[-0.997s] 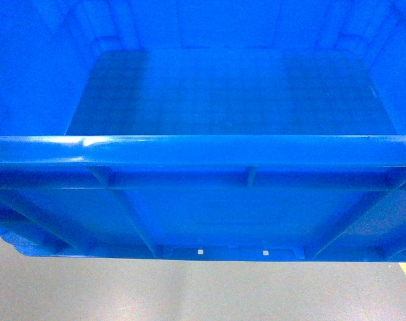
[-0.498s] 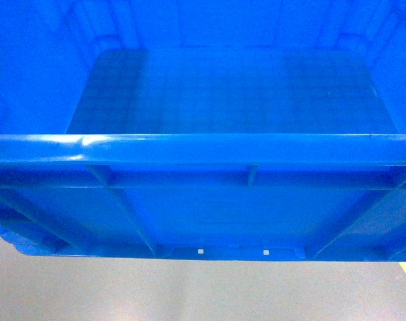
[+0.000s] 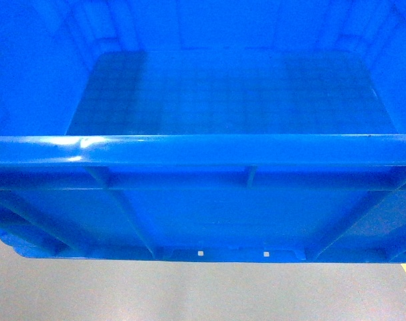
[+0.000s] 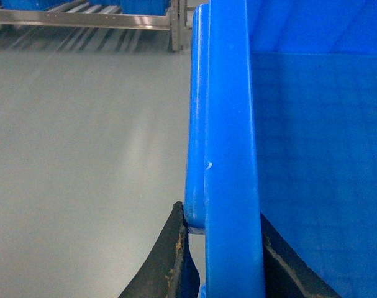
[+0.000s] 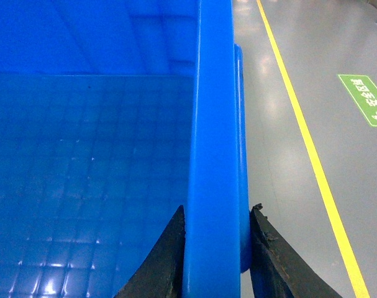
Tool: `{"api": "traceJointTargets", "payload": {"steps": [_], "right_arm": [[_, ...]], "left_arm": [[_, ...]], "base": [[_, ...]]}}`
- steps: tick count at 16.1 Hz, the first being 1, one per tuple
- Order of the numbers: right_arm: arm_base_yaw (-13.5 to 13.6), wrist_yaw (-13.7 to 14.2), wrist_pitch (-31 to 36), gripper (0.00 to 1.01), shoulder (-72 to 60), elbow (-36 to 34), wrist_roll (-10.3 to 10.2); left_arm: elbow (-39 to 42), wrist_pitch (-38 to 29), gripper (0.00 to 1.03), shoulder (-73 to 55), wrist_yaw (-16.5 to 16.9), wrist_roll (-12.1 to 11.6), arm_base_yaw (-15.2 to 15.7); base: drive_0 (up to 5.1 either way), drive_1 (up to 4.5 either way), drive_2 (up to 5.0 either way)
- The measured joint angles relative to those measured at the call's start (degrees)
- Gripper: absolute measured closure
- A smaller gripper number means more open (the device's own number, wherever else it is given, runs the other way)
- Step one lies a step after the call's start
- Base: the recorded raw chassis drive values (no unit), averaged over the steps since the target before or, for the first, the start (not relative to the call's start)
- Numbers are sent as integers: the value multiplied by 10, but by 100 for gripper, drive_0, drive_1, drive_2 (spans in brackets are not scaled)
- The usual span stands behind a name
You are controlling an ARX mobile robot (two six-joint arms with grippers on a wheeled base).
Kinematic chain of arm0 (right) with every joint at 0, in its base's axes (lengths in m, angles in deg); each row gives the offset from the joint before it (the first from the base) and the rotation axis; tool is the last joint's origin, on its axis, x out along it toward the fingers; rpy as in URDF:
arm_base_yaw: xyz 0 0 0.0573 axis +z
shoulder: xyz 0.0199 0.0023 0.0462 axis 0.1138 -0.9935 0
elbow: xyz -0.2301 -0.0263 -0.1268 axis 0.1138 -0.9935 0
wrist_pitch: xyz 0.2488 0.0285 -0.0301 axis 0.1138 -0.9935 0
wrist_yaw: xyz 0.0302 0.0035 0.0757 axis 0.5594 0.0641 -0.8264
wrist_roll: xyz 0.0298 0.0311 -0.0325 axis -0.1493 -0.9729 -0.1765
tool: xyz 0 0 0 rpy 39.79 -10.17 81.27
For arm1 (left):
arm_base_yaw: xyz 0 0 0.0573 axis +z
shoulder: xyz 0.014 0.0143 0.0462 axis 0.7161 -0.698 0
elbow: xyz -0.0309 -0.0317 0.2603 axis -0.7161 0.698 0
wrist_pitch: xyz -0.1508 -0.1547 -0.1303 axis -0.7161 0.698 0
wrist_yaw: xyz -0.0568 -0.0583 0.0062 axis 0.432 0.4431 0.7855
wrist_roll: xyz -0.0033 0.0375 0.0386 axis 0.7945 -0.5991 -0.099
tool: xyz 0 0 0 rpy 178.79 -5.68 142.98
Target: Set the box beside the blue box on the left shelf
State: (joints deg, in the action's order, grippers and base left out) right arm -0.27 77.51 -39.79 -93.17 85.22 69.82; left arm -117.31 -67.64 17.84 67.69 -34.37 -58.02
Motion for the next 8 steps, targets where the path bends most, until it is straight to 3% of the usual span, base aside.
{"api": "traceJointTargets", "payload": {"steps": [8], "right_arm": [[0,0,-1,80,1,-1,2]], "left_arm": [[0,2,85,0,0,-1,0]], "base": [[1,403,-402]]}}
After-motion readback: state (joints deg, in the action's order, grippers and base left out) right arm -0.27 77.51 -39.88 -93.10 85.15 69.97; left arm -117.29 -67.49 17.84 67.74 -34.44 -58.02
